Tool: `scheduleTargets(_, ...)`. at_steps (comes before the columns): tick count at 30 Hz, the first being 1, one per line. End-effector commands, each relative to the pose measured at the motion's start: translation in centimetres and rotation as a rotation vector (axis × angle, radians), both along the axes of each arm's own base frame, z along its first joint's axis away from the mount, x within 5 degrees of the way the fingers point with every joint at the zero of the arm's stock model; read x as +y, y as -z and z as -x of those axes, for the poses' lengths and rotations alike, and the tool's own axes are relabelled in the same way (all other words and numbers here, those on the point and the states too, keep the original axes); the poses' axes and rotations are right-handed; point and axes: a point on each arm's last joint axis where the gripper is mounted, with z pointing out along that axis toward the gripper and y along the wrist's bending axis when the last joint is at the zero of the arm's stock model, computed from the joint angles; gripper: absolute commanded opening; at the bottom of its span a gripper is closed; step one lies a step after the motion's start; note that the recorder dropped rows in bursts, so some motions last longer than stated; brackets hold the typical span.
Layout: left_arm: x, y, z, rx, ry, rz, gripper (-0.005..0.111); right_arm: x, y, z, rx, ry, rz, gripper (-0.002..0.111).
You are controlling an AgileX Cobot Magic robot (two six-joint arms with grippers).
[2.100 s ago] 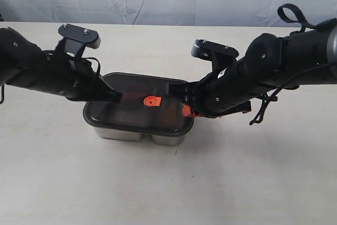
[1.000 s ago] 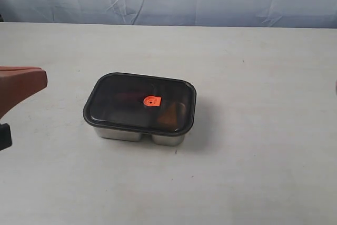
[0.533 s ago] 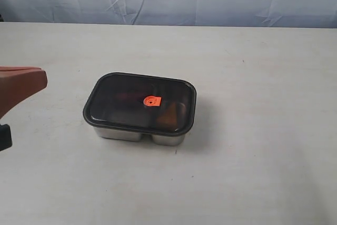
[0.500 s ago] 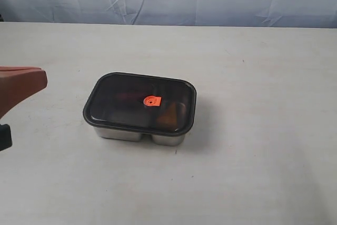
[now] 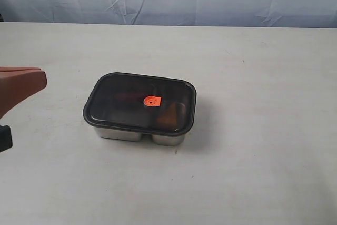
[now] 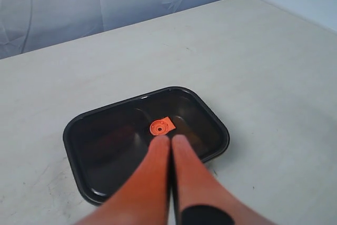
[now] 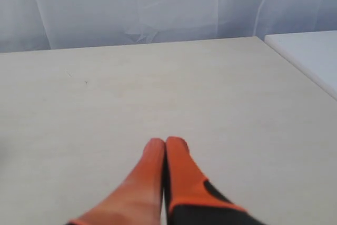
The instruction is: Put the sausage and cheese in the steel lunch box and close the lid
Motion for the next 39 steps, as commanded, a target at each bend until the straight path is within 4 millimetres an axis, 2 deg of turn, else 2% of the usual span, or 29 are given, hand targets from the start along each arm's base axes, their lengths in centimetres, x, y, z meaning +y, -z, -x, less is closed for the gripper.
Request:
scheduleTargets(1,0.1,0.0,0.1,-0.006,-0.008,0.008,0.000,-0.2,0.5,0.1,0.029,0.010,0.041,0.000)
scheduleTargets(24,0.1,0.1,0.1,-0.007,-0.012,0.008,0.000,-0.1,0.4,0.1,0.023,0.010,0.034,0.000)
scheduleTargets(27,0.5,0.7,0.5,-0.036,-0.024,-0.011,0.000,-0.1,0.4,0.1,0.023,0.010,0.034,0.000)
scheduleTargets(30,1.5,1.4,1.0,-0.139,-0.077,-0.070,0.000,-0.1,0.4,0.1,0.023,0.010,0.034,0.000)
scheduleTargets(34,2.5,3.0,2.6,-0.234,-0.086,-0.147,0.000,-0.1,0.4,0.1,0.023,0.010,0.034,0.000)
scheduleTargets(36,2.9,3.7,3.3,-0.256,-0.088,-0.153,0.000,-0.1,0.4,0.1,0.023,0.010,0.034,0.000)
scheduleTargets(39,3.5,4.8,4.1,-0.212,-0.149,-0.063,0.000,-0.1,0.4,0.1,0.023,0.010,0.034,0.000)
